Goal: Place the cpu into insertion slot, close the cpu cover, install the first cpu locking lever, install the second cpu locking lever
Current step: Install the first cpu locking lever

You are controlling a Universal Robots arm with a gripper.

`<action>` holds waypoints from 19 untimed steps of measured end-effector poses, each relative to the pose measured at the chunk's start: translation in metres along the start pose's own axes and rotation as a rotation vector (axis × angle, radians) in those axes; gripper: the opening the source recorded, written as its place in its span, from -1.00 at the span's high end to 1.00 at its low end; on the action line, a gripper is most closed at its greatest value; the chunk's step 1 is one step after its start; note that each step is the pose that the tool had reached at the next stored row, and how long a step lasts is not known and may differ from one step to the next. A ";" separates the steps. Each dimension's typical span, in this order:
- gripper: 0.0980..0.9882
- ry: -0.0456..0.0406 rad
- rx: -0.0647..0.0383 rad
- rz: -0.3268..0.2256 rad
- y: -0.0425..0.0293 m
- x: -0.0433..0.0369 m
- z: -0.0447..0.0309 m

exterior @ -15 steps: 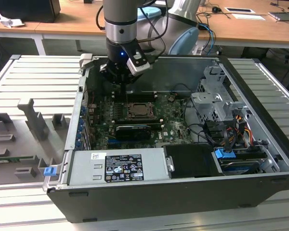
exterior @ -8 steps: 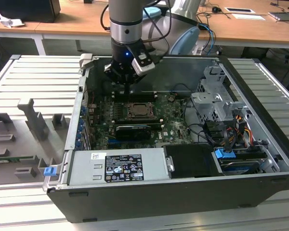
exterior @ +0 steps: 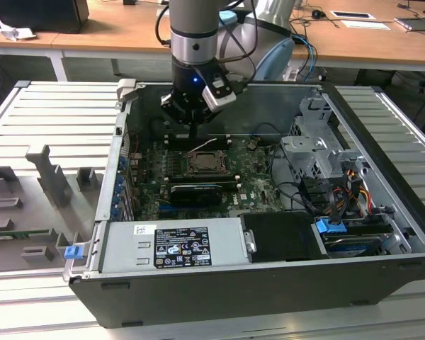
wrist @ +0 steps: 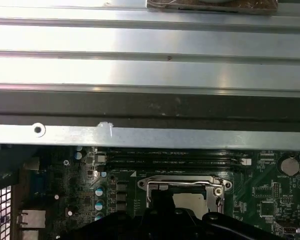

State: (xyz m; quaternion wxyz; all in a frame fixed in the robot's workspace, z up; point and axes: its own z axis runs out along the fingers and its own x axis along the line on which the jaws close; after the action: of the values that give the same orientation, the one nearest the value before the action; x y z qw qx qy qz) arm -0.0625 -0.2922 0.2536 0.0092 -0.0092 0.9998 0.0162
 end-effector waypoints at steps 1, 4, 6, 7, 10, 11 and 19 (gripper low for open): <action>0.98 0.0001 0.000 0.000 0.0000 -0.0021 0.0001; 0.98 -0.0001 0.000 0.000 -0.0001 -0.0064 0.0006; 0.98 -0.0003 -0.020 0.000 -0.0002 -0.0073 0.0012; 0.98 -0.0006 -0.031 0.001 -0.0002 -0.0073 0.0015; 0.98 -0.0013 -0.063 0.001 -0.0004 -0.0085 0.0035; 0.98 -0.0014 -0.068 0.001 -0.0005 -0.0093 0.0047; 0.98 -0.0012 -0.082 -0.002 -0.0028 -0.0123 0.0221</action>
State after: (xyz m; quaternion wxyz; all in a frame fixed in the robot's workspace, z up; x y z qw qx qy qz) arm -0.0497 -0.2941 0.2316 0.0094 -0.0107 0.9983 0.0570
